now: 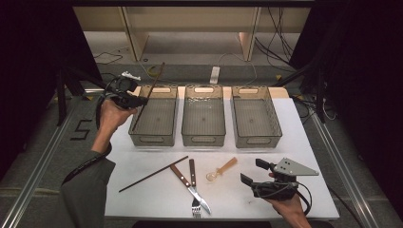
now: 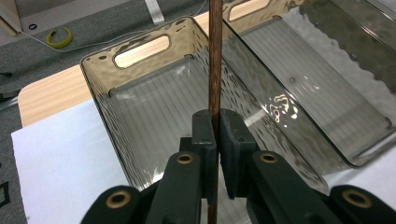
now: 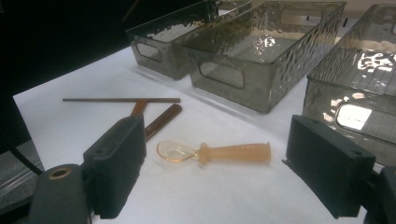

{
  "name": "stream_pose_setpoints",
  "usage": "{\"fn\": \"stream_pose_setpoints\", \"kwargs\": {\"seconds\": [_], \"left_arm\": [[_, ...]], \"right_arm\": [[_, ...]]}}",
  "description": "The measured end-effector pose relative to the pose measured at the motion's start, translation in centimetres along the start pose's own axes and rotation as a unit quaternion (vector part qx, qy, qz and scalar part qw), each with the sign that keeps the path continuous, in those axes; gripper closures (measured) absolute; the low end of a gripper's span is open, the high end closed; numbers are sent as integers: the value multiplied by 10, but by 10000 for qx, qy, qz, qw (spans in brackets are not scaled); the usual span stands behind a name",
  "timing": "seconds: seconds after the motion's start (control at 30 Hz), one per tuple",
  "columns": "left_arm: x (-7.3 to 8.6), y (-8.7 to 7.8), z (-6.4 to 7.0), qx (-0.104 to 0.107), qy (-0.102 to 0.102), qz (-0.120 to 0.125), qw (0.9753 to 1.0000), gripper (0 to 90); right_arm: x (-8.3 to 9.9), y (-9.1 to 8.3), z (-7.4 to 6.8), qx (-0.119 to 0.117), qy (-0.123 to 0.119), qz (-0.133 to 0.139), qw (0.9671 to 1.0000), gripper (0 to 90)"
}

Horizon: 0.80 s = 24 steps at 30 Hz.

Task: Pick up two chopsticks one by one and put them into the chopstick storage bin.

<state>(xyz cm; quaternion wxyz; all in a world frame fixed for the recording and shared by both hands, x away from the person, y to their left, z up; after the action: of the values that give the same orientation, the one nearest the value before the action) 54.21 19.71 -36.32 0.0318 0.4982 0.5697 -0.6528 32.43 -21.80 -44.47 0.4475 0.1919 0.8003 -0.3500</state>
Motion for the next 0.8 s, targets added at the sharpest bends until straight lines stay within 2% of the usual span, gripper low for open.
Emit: {"fn": "stream_pose_setpoints", "kwargs": {"seconds": [0.37, 0.6, 0.8], "left_arm": [[0, 15, -3, -48, -76, -40, 10000, 843], [11, 26, -3, -28, -81, -161, 9998, 843], [21, 34, -4, 1, -211, -239, 9995, 843]], "right_arm": [[0, 0, -1, -32, -5, -1, 10000, 208], [0, 1, -1, -31, -17, 0, 10000, 209], [0, 1, -1, -32, -17, 3, 10000, 209]]}}
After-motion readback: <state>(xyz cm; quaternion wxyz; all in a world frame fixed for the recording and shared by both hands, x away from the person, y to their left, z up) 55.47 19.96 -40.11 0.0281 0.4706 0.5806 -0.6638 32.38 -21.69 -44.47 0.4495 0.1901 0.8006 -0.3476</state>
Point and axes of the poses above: each handheld gripper's, and its own axes: y roughly forward along the jaws, x roughly out of its underside, z roughly to its right, the point moved 4 cm from there along y, roughly forward along the jaws, and after that the axes turned 13 degrees about y, right-handed, at the moved point
